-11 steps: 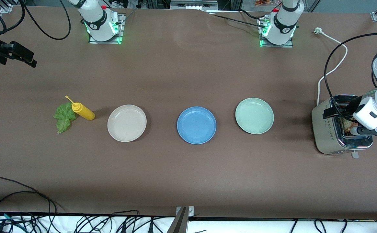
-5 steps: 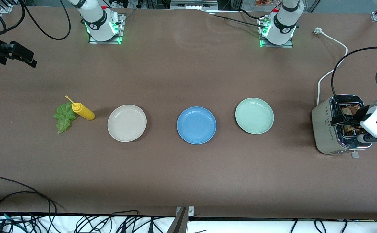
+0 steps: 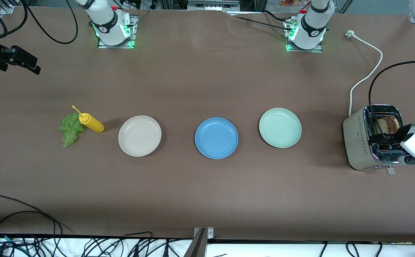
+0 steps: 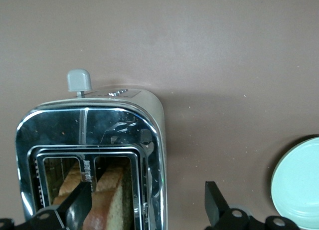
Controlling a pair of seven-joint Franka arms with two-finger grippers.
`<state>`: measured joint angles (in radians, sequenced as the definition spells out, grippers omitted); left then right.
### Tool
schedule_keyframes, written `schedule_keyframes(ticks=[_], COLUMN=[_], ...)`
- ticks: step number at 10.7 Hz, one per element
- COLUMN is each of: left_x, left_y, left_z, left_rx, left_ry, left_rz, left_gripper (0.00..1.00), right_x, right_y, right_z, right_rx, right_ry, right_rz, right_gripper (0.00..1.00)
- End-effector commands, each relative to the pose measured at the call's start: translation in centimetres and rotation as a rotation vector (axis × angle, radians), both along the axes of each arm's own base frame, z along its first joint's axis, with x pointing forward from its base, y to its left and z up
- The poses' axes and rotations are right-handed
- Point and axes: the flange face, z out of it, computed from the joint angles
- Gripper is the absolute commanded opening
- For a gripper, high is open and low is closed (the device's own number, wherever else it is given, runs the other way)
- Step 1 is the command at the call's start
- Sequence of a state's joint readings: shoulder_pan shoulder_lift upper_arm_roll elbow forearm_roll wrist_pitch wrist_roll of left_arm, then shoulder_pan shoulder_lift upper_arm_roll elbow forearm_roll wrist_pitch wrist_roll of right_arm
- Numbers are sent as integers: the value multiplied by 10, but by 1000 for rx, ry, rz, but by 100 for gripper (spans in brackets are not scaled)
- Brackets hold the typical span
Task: Make sandwich in blue plate with both arms
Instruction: 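Lower the left gripper over the toaster toward the bread slices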
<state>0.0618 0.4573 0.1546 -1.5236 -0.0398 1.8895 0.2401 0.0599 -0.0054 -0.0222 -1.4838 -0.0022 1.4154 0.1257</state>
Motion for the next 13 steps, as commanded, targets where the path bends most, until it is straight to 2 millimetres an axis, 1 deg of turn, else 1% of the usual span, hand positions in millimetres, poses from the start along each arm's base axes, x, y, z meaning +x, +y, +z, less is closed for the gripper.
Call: schedule_keyframes(ticks=[1,3,4,6,7,8,10,13], left_x=[10,11,11,11,9,7,6,2], left_y=[19,24,27,27,31,35,35,41], left_z=[-2,-7,-13,-17,-19,-20,-22,-18], left_rx=[-10,-23,-34,-49,-59,-60,-62,-55], left_ry=[-31,-37,-32,-28,-27,-23,-14,-3], left_rz=[-26,-26,-46,-43,-30,-25,-26,-18], left_gripper=[100,100,96,91,88,84,74,73], right_x=[-3,-2,-2,-2,-2,-2,-2,-2], right_y=[1,-1,-1,-1,0,0,0,0], right_z=[2,2,2,2,2,2,2,2], right_rx=[2,2,2,2,2,2,2,2], right_ry=[-5,-6,-8,-6,-6,-6,-6,-5], right_rz=[13,10,8,10,11,11,11,11], right_gripper=[100,100,100,100,100,100,100,100])
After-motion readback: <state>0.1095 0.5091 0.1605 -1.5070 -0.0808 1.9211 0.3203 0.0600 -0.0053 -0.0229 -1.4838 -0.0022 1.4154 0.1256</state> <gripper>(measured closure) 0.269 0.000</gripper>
